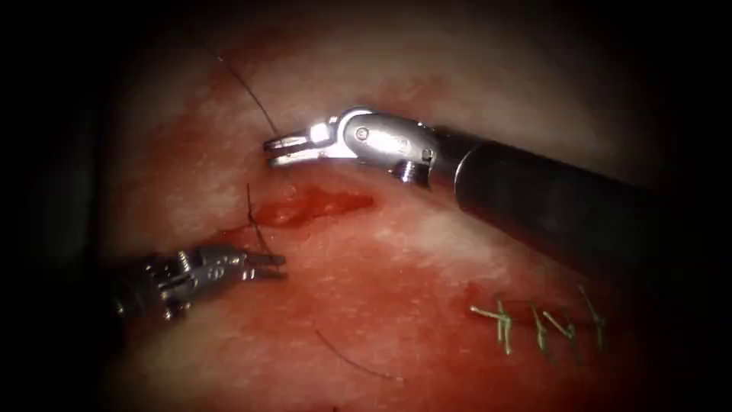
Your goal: Wound Closure
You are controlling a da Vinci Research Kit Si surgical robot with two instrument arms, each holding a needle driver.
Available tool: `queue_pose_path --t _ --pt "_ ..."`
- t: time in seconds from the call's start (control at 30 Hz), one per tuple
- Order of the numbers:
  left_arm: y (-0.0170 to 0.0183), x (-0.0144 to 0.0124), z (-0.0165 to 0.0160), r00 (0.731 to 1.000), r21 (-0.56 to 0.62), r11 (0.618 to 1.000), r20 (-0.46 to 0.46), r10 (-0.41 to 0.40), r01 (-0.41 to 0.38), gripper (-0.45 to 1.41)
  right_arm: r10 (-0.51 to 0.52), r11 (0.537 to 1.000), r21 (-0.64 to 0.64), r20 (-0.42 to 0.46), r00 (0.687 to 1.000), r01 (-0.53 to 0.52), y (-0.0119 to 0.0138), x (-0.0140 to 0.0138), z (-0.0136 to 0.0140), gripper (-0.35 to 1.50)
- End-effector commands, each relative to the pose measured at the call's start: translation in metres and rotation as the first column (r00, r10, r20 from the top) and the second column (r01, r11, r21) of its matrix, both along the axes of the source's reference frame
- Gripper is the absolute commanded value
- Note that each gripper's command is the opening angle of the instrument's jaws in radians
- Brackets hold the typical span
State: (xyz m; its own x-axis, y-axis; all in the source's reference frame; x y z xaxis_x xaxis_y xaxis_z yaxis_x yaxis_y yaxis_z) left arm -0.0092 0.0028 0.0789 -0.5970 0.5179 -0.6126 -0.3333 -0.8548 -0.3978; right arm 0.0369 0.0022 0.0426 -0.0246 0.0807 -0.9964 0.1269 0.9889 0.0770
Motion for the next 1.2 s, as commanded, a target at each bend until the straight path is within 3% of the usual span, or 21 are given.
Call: queue_pose_path --t 0.03,0.07,0.13,0.2,0.23,0.27,0.3,0.53,0.7,1.2 --pt "0.0 -0.0006 0.0007 1.0 0.0 1.0 0.001 0.001 -0.001 -0.15 -0.001 1.0 -0.001 0.004 1.0 0.001 0.0 0.0011 0.0006 -0.35" --pt "0.0 -0.0006 0.0007 1.0 0.0 1.0 0.001 0.001 -0.001 -0.15 0.007 1.0 0.002 0.015 1.0 -0.007 -0.0001 0.0012 0.0008 -0.35" --pt "0.0 -0.0006 0.0007 1.0 0.0 1.0 0.001 0.001 -0.001 -0.15 0.043 0.999 0.031 0.05 0.998 -0.044 -0.0004 0.0011 0.0012 0.12" --pt "0.0 -0.0006 0.0007 1.0 0.0 1.0 0.001 0.001 -0.001 -0.15 0.063 0.997 0.045 0.07 0.996 -0.066 -0.0006 0.001 0.0016 0.34" --pt "0.0 -0.0006 0.0007 1.0 0.0 1.0 0.001 0.001 -0.001 -0.16 0.064 0.997 0.041 0.072 0.995 -0.067 -0.001 0.0008 0.002 -0.06" --pt "0.0 -0.0006 0.0007 1.0 0.0 1.0 0.001 0.001 -0.001 -0.16 0.058 0.997 0.04 0.067 0.996 -0.061 -0.0012 0.0007 0.0021 -0.3" --pt "0.0 -0.0006 0.0007 1.0 0.0 1.0 0.001 0.001 -0.001 -0.16 0.058 0.997 0.04 0.067 0.996 -0.061 -0.0013 0.0007 0.0023 -0.35" --pt "0.0 -0.0006 0.0007 1.0 0.0 1.0 0.001 0.001 -0.001 -0.16 0.047 0.994 0.097 0.076 0.996 -0.054 -0.0003 0.0004 0.0026 -0.35" --pt "0.0001 -0.0006 0.0009 1.0 0.004 1.0 0.001 -0.003 0.003 -0.16 0.037 0.999 0.001 0.047 0.998 -0.037 0.0004 0.0004 0.0022 -0.35" --pt "0.0001 -0.0005 0.001 1.0 0.003 1.0 0.002 -0.002 0.002 -0.16 -0.056 0.996 -0.073 -0.039 0.998 0.053 0.0008 0.0008 0.0021 -0.35"
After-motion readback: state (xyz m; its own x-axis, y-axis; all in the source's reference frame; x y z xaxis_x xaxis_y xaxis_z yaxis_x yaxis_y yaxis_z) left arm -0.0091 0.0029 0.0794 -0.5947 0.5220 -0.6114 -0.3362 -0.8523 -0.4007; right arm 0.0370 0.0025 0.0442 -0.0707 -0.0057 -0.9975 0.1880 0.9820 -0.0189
